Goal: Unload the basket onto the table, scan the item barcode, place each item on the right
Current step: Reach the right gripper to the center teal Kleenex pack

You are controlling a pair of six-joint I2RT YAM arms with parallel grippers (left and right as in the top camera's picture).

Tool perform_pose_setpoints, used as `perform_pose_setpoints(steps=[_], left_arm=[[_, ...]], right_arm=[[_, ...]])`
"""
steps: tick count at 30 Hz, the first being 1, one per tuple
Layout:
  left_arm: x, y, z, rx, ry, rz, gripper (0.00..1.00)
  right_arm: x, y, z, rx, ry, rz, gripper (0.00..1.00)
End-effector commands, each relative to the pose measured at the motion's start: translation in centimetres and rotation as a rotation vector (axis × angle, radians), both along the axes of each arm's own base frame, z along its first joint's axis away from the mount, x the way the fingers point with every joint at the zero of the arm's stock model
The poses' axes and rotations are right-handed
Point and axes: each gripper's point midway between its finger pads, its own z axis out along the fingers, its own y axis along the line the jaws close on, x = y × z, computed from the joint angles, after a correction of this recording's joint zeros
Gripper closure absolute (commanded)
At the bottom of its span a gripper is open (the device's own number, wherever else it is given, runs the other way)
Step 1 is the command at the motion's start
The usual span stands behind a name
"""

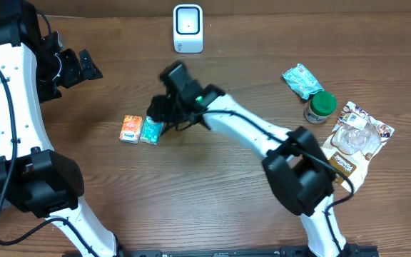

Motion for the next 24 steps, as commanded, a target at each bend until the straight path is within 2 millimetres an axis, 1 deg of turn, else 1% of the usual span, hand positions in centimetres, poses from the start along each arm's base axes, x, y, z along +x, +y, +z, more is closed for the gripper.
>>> perform_pose_setpoints(steps=[1,4,8,11,15,24], left_arm=[[0.1,0.2,0.9,0.01,-0.025,0.01,0.0],[0.1,0.2,0.9,0.01,-0.025,0.01,0.0],[0.1,0.2,0.9,0.01,-0.025,0.01,0.0],[0.1,0.2,0.9,0.01,-0.025,0.01,0.0],[0.1,0.2,0.9,0.01,-0.025,0.01,0.01],[0.1,0.2,0.9,0.01,-0.025,0.01,0.0]], right_arm=[[0.7,-0.3,-2.4,-0.087,-0.043,-0.027,0.54],[1.1,-0.4,-2.6,-0.096,-0.058,-0.039,0.55],[1.5,-0.4,-3.5,-0.108,-0.07,-0.05,0.55],[1.6,-0.3,-4.7,-0.115,-0.062,-0.049,0.55],[1.5,-0.3,-5.1,-0.117,-0.058,-0.047,0.55],[1.0,0.0,-5.2,-0.121,-0.054,-0.037,0.66]])
